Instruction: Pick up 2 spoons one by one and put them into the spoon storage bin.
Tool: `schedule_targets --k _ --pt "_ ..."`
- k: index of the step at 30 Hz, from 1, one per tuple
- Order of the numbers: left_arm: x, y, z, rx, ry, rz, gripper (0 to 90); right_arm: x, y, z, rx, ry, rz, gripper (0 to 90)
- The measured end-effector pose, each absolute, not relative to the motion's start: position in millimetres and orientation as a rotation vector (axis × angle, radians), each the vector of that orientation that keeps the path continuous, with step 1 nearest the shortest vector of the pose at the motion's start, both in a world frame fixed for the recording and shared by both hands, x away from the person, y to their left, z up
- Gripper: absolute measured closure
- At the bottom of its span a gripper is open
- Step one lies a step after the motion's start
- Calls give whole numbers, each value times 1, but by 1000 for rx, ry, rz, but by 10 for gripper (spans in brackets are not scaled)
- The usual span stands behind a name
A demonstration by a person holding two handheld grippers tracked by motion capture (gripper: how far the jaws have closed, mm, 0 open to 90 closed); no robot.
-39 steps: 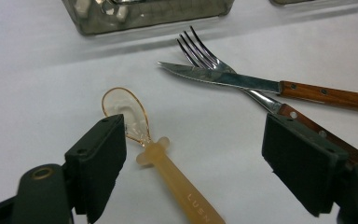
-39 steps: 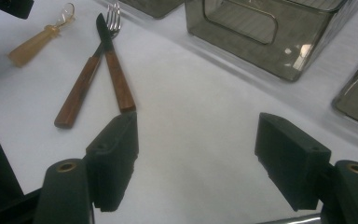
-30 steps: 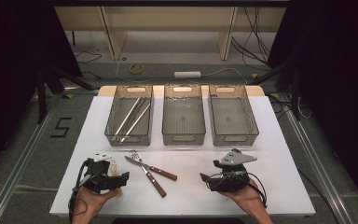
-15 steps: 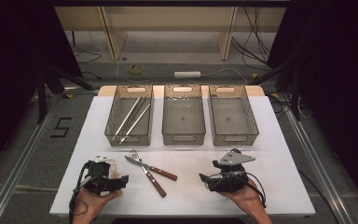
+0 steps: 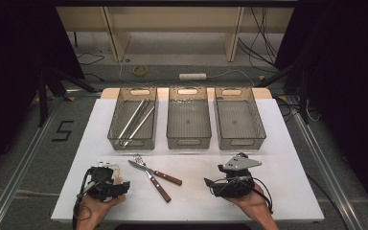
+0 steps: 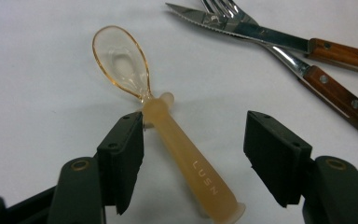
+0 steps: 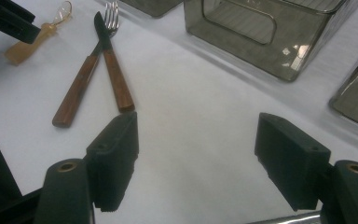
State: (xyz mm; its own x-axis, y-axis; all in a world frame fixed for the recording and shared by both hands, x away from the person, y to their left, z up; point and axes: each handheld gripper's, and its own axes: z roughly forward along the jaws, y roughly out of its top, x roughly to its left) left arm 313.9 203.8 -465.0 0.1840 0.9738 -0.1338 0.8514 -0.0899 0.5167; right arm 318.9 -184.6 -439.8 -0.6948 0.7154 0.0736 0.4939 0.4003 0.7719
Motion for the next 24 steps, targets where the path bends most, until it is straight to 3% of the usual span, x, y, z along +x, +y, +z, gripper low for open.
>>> schedule_targets --k 10,24 --pt "316 202 -473 2035 1740 277 453 318 -183 -440 1053 2392 1172 315" --pt "316 198 -473 2105 1718 351 576 317 -183 -440 1051 2392 1162 318"
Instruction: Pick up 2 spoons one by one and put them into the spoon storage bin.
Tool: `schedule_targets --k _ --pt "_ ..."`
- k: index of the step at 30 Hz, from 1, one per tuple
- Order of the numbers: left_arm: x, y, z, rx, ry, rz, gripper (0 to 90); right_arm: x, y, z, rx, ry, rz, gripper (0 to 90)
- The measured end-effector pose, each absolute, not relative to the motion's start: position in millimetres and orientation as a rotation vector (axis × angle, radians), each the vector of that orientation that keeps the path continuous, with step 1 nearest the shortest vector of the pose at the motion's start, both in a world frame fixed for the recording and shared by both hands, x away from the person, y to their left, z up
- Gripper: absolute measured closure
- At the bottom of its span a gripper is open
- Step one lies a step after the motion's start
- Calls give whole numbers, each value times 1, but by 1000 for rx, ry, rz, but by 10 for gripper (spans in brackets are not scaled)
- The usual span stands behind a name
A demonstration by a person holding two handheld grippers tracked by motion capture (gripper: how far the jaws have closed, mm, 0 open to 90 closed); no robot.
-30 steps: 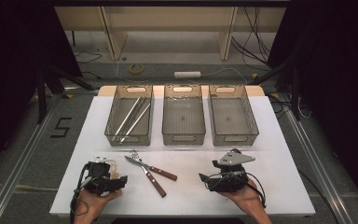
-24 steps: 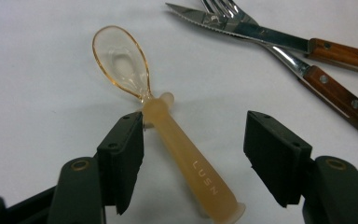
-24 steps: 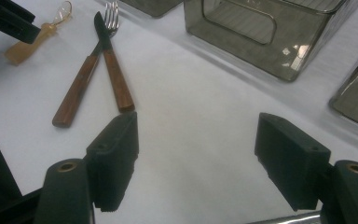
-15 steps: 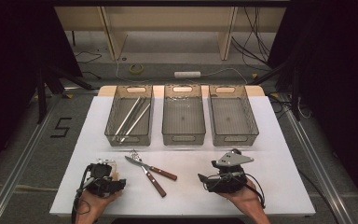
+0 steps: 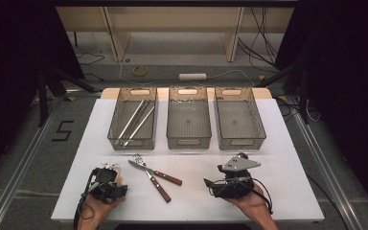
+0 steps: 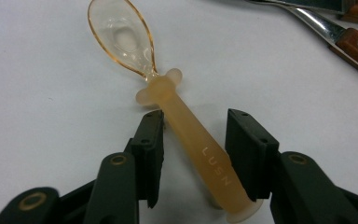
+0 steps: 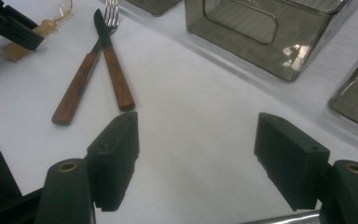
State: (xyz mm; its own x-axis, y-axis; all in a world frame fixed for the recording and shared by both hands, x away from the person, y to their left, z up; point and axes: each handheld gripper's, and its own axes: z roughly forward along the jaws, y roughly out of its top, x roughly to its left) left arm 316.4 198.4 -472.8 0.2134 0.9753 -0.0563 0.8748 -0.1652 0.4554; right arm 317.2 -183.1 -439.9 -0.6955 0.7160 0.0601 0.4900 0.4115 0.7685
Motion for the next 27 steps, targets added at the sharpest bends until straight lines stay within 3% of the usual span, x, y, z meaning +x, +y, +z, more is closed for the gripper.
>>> schedule_targets --k 16,27 --pt "318 202 -471 2075 1727 277 747 317 -183 -440 1044 2396 1155 319" --pt "317 205 -464 2054 1674 259 759 317 -183 -440 1049 2394 1160 319"
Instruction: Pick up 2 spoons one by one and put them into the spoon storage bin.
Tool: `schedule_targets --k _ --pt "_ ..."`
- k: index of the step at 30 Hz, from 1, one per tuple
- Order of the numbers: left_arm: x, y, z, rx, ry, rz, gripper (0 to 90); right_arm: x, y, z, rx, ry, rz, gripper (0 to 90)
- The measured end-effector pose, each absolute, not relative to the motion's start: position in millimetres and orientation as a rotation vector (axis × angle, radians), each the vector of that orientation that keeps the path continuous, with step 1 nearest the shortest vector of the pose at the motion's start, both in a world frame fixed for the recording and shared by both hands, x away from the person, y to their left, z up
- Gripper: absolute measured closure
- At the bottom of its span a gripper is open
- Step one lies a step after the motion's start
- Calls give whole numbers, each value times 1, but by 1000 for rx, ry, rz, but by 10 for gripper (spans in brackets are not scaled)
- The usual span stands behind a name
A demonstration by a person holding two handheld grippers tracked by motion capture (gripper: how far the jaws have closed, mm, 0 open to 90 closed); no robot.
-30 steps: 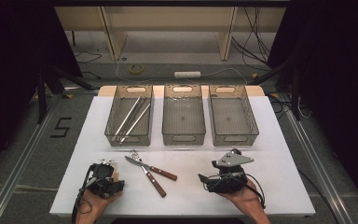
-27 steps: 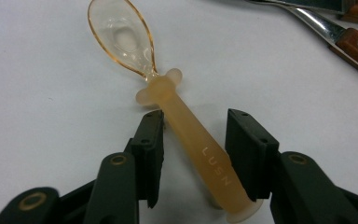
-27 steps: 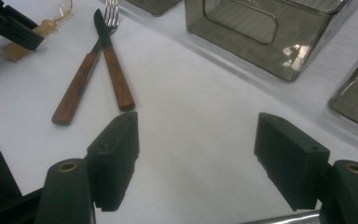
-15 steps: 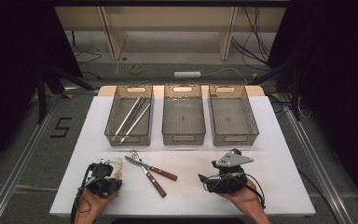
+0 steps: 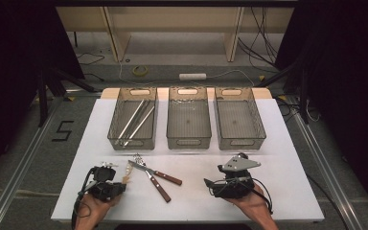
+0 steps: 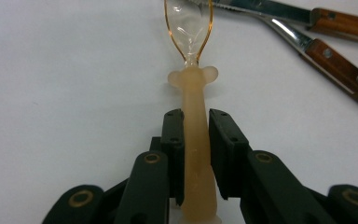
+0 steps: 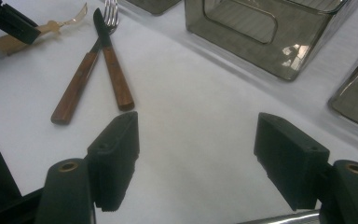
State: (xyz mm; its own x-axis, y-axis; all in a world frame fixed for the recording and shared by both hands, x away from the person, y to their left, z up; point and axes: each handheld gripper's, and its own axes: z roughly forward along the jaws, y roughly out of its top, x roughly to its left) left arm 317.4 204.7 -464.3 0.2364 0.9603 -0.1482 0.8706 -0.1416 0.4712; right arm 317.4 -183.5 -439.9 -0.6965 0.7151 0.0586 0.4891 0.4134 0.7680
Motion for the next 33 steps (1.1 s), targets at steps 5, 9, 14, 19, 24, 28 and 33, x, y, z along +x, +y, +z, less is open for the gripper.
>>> schedule_targets --k 5,9,14,19,24,28,33 --pt "314 206 -455 2045 1608 267 759 318 -184 -440 1046 2395 1160 319" --pt "312 206 -452 2036 1578 259 759 317 -184 -440 1049 2393 1160 319" --pt "311 206 -446 2013 1527 239 760 318 -184 -440 1049 2392 1159 319" --pt "313 202 -441 1999 1482 229 760 318 -185 -440 1054 2389 1159 319" --pt "317 198 -438 1995 1449 236 760 318 -185 -440 1057 2390 1158 319" --pt "320 193 -433 1978 1410 224 760 319 -186 -440 1064 2385 1158 319" --pt "331 182 -424 1970 1351 235 759 319 -186 -441 1068 2385 1159 319"
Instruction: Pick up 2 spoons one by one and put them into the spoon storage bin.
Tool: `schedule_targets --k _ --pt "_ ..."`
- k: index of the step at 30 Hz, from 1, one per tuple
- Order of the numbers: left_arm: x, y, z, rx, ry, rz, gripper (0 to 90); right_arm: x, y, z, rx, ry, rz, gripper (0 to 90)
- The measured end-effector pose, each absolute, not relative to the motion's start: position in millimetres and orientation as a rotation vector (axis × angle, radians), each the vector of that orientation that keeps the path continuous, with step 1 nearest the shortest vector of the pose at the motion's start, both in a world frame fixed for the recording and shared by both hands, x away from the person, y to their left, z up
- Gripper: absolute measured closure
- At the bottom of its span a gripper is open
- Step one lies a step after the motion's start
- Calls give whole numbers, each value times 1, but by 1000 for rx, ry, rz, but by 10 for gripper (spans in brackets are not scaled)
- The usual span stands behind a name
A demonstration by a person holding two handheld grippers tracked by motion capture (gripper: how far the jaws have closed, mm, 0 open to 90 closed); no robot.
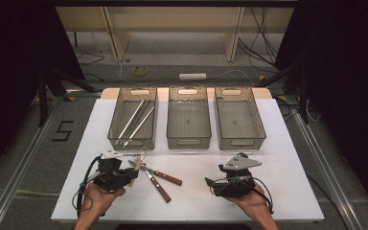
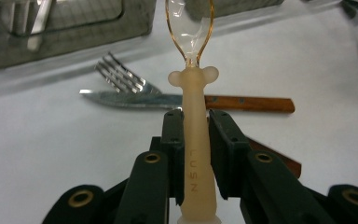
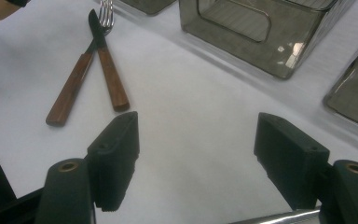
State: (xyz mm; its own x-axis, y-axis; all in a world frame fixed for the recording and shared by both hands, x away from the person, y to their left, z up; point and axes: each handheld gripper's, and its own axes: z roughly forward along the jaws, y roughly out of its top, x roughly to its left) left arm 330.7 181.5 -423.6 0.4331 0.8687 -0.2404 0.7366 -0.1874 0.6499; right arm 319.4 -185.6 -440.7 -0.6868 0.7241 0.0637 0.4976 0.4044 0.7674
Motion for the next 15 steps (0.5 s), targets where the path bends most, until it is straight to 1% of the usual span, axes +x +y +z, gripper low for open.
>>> schedule_targets --k 2,9,15 --pt "337 178 -420 1955 1335 223 759 319 -185 -441 1064 2388 1158 319" --pt "360 163 -406 1941 1268 242 759 319 -186 -441 1066 2386 1162 319" --pt "382 148 -400 1928 1233 229 759 319 -187 -441 1068 2382 1167 318"
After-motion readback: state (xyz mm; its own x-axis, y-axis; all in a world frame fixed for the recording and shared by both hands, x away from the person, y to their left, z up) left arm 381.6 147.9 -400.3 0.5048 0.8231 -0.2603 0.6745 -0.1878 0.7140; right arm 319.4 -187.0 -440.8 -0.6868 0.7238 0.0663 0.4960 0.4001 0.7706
